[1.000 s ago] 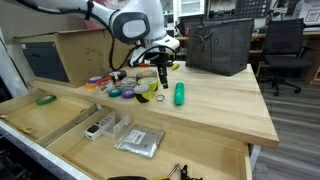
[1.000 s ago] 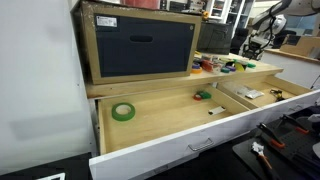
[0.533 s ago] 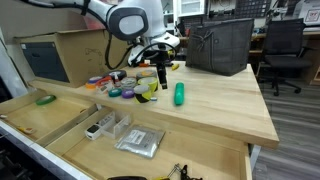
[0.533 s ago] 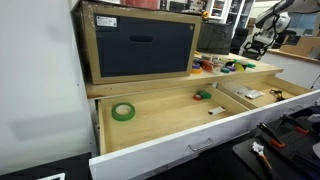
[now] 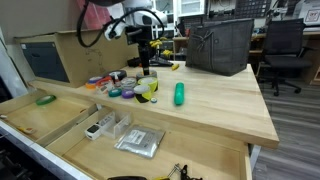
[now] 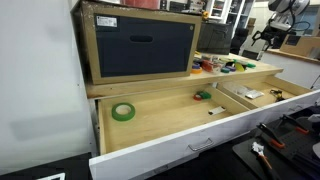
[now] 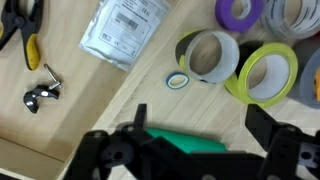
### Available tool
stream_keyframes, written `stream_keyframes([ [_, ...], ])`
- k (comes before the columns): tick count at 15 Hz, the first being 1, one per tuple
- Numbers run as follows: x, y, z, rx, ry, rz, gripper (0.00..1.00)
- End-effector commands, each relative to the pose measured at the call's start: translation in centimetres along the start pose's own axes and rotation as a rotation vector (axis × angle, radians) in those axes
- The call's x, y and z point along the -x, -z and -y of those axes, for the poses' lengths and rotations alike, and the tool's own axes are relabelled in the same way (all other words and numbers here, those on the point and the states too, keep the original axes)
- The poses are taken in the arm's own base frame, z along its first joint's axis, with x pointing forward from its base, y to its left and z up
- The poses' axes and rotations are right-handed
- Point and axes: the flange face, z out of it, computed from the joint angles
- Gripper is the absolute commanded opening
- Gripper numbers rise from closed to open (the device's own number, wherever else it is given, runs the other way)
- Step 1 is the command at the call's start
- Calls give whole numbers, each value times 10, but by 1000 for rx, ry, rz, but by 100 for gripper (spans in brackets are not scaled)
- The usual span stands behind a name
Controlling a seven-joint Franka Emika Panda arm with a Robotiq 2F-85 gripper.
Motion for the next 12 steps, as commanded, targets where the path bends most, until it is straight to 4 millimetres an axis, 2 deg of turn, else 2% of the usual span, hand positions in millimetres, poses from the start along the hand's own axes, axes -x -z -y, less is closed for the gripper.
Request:
stream_keyframes([
  [1, 47, 44, 5, 5, 102, 93, 100],
  [5, 84, 92, 31, 32, 193, 118, 100],
  [7, 110, 119, 38, 28, 231, 122, 100],
  [10, 144, 136, 68, 14, 240, 179, 100],
  [11, 118, 129, 59, 17, 243, 144, 100],
  [12, 128, 135, 66, 16, 247, 156, 100],
])
